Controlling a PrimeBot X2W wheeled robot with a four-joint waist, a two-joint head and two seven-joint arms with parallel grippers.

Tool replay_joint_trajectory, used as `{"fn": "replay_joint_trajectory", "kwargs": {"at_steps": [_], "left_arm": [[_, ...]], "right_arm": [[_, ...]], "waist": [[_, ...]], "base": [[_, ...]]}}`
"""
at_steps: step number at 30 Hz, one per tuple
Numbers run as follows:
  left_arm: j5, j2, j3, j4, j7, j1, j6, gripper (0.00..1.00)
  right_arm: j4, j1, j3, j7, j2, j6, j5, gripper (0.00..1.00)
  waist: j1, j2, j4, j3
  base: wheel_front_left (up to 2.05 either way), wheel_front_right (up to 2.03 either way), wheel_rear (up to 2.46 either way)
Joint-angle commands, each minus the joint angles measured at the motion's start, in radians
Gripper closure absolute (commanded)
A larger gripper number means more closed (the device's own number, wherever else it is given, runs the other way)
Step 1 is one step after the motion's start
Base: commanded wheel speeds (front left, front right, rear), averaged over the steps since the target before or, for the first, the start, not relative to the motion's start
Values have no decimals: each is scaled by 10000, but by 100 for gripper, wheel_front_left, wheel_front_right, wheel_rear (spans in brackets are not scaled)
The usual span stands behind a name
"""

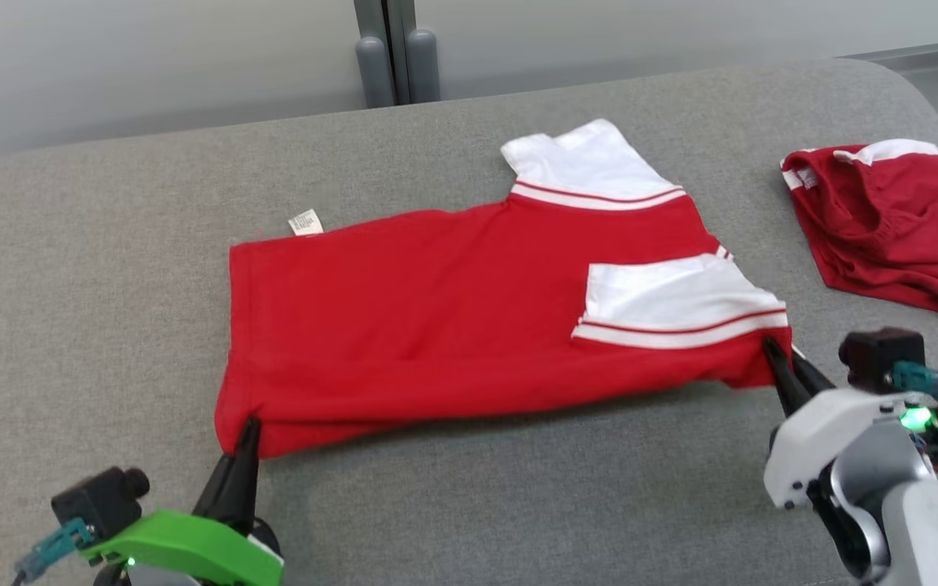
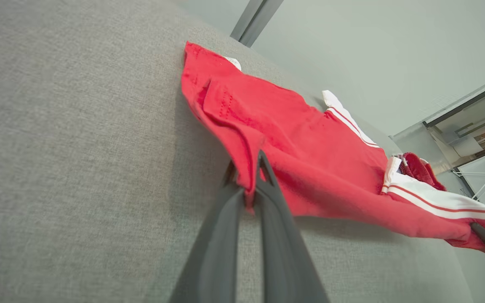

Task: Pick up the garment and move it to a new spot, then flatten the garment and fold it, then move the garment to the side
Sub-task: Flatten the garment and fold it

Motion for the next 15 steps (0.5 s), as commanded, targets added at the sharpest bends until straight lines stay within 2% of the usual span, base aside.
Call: {"fn": "replay_joint_trajectory", "kwargs": {"at_steps": [1,5,13,14,15], "left_arm": [[-90,92,5,-125,48,345,100,100],[-89,124,-46,-103,61,899,206,100],[64,26,-339,912,13,949,77,100],[129,46,-389,1020,22,965,77,95],[177,82,-431,1107,32,991,88,61]], "right_arm": [[-370,468,-122,169,-8,-12,115,100],[-902,1496,-420,510,58,-14,290,100],[169,1774,-400,161,96,-14,740,100],[339,1732,-385,69,95,-14,806,92],[454,1715,-373,-7,96,-13,810,78]], "waist": [[0,0,52,-52],[0,0,89,-96],[0,0,51,-195],[0,0,47,-208],[0,0,47,-220]], "base": [[0,0,0],[0,0,0],[0,0,0],[0,0,0],[0,0,0]]}}
